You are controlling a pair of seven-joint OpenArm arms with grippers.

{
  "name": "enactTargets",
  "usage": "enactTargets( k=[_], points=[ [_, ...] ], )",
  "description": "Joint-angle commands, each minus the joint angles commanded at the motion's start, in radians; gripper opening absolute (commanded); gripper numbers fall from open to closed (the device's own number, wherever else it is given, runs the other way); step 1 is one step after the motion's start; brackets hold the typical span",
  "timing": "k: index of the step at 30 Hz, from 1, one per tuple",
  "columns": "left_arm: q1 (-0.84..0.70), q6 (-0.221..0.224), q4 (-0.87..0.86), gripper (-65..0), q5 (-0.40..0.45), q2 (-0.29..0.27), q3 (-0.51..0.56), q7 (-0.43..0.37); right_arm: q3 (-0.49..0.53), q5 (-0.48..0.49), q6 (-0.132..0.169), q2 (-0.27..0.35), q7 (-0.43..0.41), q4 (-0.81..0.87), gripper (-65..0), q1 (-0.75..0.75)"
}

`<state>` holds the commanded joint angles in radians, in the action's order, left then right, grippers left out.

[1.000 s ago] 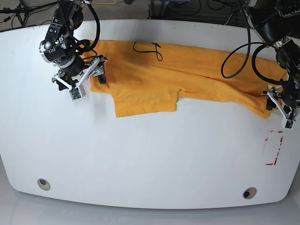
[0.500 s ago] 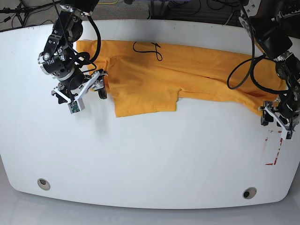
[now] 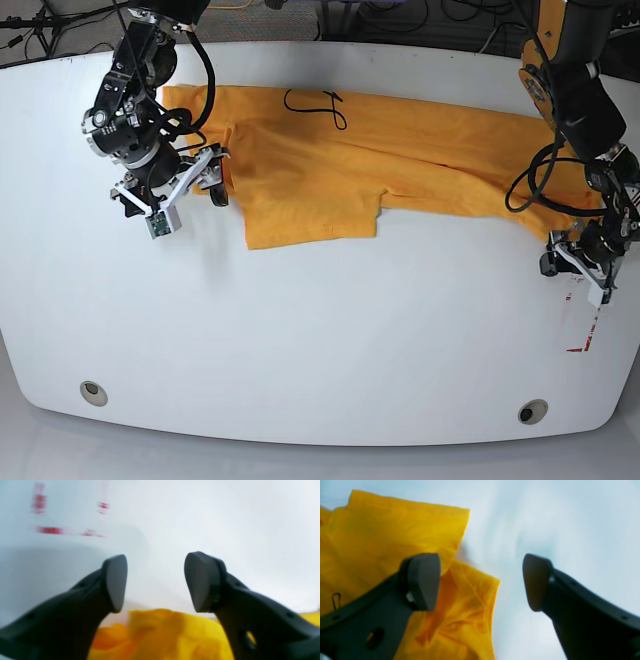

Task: Fold the T-shirt properly
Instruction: 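Release the shirt with the left gripper and reposition along its edge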

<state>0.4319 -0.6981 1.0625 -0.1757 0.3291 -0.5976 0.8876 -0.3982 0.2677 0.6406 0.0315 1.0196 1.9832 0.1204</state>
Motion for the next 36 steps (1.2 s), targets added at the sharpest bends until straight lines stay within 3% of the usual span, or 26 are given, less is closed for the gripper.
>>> enactTargets(
  k=[5, 13, 25, 32, 36],
  points=[
    [-0.071, 0.0, 0.094, -45.0, -0.003, 0.041, -0.002, 0.058, -0.002, 0.0, 0.0, -0.002, 0.0, 0.0, -16.8, 0.003],
    [-0.216, 0.0, 0.327, -44.7, -0.005, 0.048, -0.064, 0.16, -0.002, 0.003, 0.0, -0.003, 0.0, 0.0, -16.8, 0.003],
    [-0.422, 0.0, 0.396, -44.7, 0.0, 0.048, -0.087, 0.16, -0.002, 0.003, 0.0, -0.003, 0.0, 0.0, -16.8, 0.003],
    [-0.445, 0.0, 0.434, -44.7, -0.014, 0.048, -0.1, 0.161, -0.002, 0.008, 0.0, -0.005, 0.0, 0.0, -16.8, 0.002],
    [-0.433, 0.0, 0.526, -44.7, -0.074, 0.048, -0.132, 0.201, -0.002, 0.008, 0.0, -0.005, 0.0, 0.0, -16.8, 0.0]
  ],
)
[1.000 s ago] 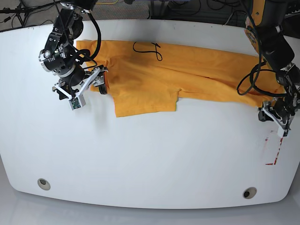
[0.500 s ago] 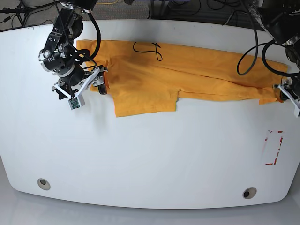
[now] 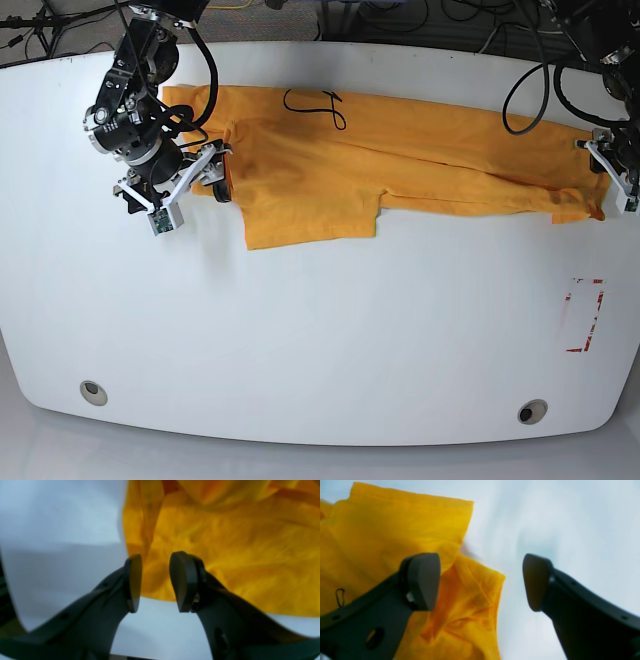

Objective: Fold the T-shirt properly

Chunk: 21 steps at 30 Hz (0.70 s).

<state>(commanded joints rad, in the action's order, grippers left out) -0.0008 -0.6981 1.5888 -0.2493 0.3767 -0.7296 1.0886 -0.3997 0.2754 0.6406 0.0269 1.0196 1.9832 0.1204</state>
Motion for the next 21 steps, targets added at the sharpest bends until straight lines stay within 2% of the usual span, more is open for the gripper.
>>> enactTargets(
  k=[4, 7, 10, 17, 21],
  points=[
    [0.101, 0.0, 0.041, -44.7, -0.063, 0.0, 0.0, 0.115, 0.0, 0.0, 0.0, 0.0, 0.0, 0.0, -16.8, 0.0],
    [0.181, 0.0, 0.035, -44.6, -0.057, -0.003, 0.002, 0.157, 0.0, 0.0, 0.0, 0.0, 0.0, 0.0, -16.8, 0.0],
    [0.245, 0.0, 0.011, -44.0, -0.015, -0.028, 0.035, 0.161, 0.0, 0.0, 0.0, 0.0, 0.0, 0.0, -16.8, 0.0],
    [0.342, 0.0, -0.092, -28.5, 0.078, -0.089, 0.141, 0.146, 0.0, -0.003, 0.0, -0.008, 0.0, -0.002, -16.8, 0.002],
    [0.344, 0.0, -0.124, -28.1, 0.101, -0.104, 0.172, 0.1, 0.0, -0.002, 0.0, -0.014, 0.0, -0.002, -16.8, 0.002]
  ],
)
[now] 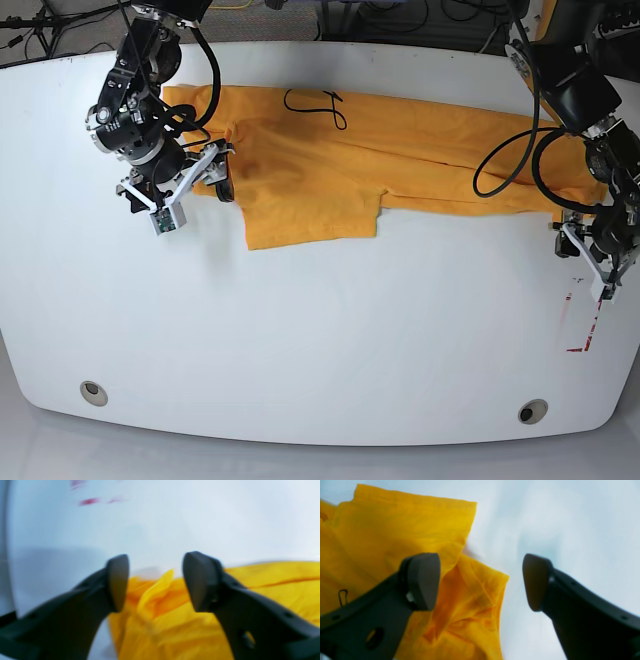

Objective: Fold the T-shirt properly

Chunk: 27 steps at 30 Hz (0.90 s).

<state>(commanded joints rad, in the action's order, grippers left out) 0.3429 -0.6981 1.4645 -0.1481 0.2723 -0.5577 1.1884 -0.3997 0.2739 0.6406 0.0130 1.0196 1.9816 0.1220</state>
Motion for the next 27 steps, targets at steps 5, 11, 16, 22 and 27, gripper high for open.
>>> enactTargets(
  k=[5, 11, 16, 22, 27],
  points=[
    [-0.005, 0.007, -0.077, -27.9, 0.005, 0.003, 0.055, -0.061, 0.0, -0.005, 0.0, -0.008, -0.002, 0.0, -16.8, 0.0],
    [-0.006, 0.007, -0.172, -27.9, 0.005, 0.028, 0.057, -0.098, 0.0, -0.005, 0.0, -0.008, -0.002, 0.0, -16.8, 0.0],
    [-0.008, 0.004, -0.226, -27.9, 0.005, 0.035, 0.058, -0.101, 0.0, -0.003, 0.0, -0.009, -0.003, 0.0, -16.8, 0.0],
    [-0.044, 0.002, -0.226, -30.7, -0.002, 0.055, 0.057, -0.103, 0.0, -0.003, 0.0, -0.009, -0.003, 0.0, -16.8, 0.0],
    [-0.049, 0.001, -0.226, -31.2, -0.003, 0.057, 0.052, -0.103, 0.0, -0.003, 0.0, -0.009, -0.003, 0.0, -16.8, 0.0]
  ],
)
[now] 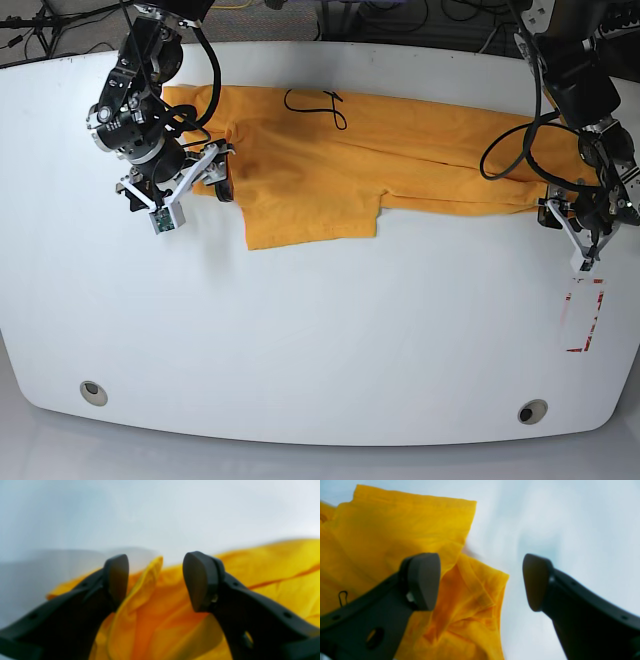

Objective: Fold the T-shirt properly

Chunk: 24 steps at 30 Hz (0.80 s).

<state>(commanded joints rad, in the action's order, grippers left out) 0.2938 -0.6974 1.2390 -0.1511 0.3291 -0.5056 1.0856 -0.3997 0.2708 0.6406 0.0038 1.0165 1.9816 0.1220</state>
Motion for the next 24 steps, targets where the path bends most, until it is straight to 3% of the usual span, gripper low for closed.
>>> enactTargets(
  k=[8, 17, 24],
  points=[
    [-0.017, 0.0, 0.0, -35.4, 0.0, 0.034, -0.002, 0.0, 0.0, 0.0, 0.0, 0.0, 0.0, 0.0, -16.8, 0.0],
    [-0.028, 0.0, 0.0, -53.1, 0.0, 0.034, -0.002, 0.0, 0.0, 0.002, 0.0, 0.0, 0.0, 0.0, -16.8, 0.0],
    [-0.028, 0.0, 0.002, -58.3, 0.0, 0.032, -0.015, 0.002, 0.0, 0.002, 0.0, 0.0, 0.0, 0.0, -16.8, 0.0]
  ],
)
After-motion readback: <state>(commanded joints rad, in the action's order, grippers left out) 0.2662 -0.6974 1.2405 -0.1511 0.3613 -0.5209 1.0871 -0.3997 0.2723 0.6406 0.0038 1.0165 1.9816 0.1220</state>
